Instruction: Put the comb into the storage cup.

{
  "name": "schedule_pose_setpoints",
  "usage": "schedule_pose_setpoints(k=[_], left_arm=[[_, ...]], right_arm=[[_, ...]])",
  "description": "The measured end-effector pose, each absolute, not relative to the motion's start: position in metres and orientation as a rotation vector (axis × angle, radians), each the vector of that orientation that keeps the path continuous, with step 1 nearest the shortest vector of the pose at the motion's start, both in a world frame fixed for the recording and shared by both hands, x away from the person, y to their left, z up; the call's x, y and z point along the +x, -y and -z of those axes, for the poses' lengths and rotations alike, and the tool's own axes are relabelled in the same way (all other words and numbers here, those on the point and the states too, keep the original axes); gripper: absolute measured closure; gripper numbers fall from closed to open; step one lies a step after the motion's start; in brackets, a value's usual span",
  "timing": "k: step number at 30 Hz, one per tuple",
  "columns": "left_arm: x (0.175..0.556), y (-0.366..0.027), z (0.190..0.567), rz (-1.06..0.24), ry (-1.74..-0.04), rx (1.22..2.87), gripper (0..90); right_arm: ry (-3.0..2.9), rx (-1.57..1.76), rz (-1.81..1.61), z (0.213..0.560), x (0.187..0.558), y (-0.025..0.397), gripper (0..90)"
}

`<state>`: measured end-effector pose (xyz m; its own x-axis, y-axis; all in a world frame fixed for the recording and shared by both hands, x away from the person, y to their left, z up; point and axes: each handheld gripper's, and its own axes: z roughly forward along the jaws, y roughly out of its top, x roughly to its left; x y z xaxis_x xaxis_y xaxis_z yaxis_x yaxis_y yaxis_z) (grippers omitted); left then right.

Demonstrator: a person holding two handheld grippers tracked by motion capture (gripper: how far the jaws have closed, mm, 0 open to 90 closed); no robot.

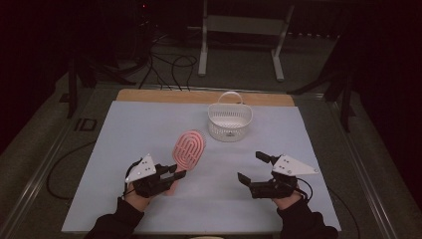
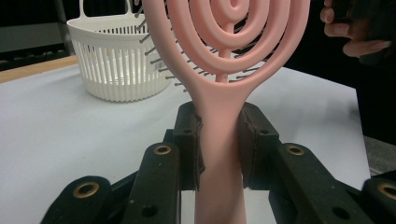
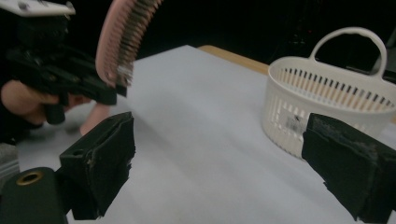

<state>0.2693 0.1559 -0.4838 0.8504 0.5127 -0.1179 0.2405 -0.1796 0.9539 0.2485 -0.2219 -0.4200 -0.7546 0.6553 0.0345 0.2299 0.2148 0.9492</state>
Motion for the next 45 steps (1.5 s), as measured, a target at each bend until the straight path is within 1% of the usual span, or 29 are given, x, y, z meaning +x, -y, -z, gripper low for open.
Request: schedule_pose_setpoints(k=[5,15,27,38,45], left_arm=[[0.269,-0.157,0.483,-0.266,-0.577,1.765,72.8],[0.269,-0.157,0.483,-0.272,-0.577,1.763,72.8],[0.269,-0.157,0.482,-0.268,-0.576,1.76,72.9],[0.268,-0.157,0.482,-0.275,-0.575,1.758,72.8],[0.268,-0.157,0.482,-0.276,-0.573,1.76,72.9]], right_arm=[[-2.138,0.793,-1.584,0.405,0.25,0.212,8.6],[-2.158,0.748,-1.619,0.39,0.257,0.192,7.8],[-2.156,0.722,-1.673,0.373,0.269,0.16,7.9],[-2.135,0.941,-1.697,0.375,0.28,0.121,7.9],[-2.092,1.063,-1.764,0.378,0.284,0.113,8.5]])
